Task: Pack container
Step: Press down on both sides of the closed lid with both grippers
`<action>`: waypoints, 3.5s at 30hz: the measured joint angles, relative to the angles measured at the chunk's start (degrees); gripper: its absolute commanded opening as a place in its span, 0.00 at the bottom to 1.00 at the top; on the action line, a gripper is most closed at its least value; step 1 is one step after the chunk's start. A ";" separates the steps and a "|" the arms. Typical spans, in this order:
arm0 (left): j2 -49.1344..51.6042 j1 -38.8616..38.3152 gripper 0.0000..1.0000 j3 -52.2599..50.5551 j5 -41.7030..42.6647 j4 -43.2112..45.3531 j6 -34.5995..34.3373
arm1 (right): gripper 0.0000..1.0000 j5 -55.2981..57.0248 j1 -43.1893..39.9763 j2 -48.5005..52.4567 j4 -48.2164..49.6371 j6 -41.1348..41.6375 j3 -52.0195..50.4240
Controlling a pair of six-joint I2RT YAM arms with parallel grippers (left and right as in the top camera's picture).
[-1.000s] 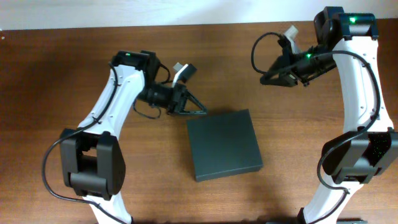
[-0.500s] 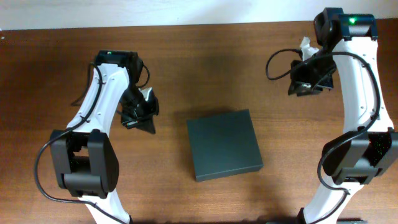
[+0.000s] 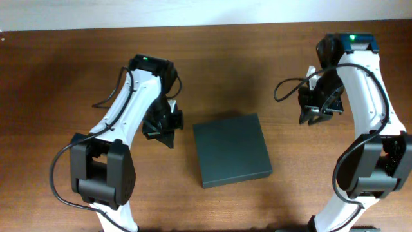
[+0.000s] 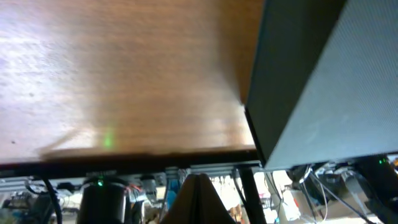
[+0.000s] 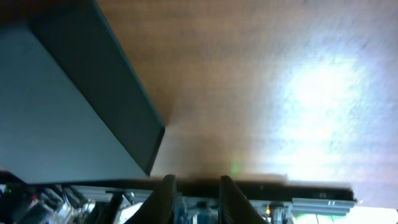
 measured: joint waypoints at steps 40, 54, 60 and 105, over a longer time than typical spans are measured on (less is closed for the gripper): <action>-0.52 -4.07 0.02 -16.46 9.75 21.24 -4.50 | 0.04 -10.25 0.87 -2.54 14.16 -3.50 -23.15; -0.52 -4.07 0.02 -16.46 12.13 25.77 -4.94 | 0.04 -12.52 9.20 -2.54 16.41 -3.61 -24.65; -0.52 -4.02 0.02 -16.46 12.26 26.82 -4.94 | 0.04 -12.72 9.49 -2.54 16.39 -3.50 -24.65; -0.59 0.46 0.02 -16.46 13.94 35.82 -5.11 | 0.04 -14.40 9.94 -2.54 15.23 -3.65 -21.38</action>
